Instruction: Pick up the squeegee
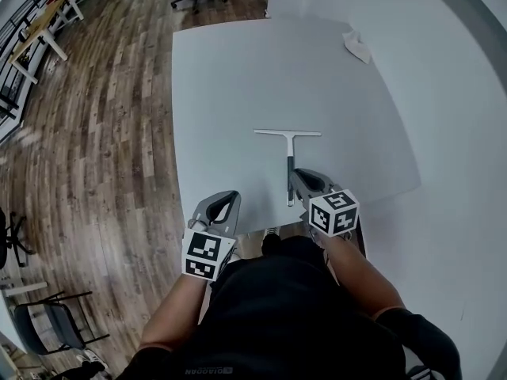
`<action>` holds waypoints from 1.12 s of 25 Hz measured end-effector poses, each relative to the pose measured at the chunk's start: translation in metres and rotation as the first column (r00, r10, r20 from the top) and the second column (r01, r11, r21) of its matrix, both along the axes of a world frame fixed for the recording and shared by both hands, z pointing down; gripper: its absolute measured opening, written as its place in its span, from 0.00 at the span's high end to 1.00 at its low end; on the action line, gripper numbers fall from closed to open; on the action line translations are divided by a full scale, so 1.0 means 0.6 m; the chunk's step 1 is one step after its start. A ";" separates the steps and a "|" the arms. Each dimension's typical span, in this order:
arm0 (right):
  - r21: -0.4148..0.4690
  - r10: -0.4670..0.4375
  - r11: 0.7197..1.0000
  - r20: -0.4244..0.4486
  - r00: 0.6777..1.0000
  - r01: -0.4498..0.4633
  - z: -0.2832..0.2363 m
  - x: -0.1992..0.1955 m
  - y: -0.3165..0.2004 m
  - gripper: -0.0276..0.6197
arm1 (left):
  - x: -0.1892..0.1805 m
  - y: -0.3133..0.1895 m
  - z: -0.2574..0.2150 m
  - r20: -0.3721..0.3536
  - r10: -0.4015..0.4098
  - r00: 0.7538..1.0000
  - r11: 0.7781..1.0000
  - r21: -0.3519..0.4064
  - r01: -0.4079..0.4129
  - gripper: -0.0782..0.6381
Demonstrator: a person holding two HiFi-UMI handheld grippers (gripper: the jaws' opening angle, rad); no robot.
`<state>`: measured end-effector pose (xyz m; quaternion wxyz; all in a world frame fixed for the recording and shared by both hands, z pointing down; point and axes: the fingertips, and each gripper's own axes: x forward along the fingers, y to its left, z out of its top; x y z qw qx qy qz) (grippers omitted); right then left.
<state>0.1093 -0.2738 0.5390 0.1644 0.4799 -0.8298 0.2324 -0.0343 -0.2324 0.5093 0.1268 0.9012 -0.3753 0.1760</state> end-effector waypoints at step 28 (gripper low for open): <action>-0.391 0.026 0.919 -0.087 0.996 -0.058 0.293 0.070 -0.170 0.76 | 0.072 -0.102 0.118 0.105 -0.011 0.994 0.984 -0.175 0.029 0.88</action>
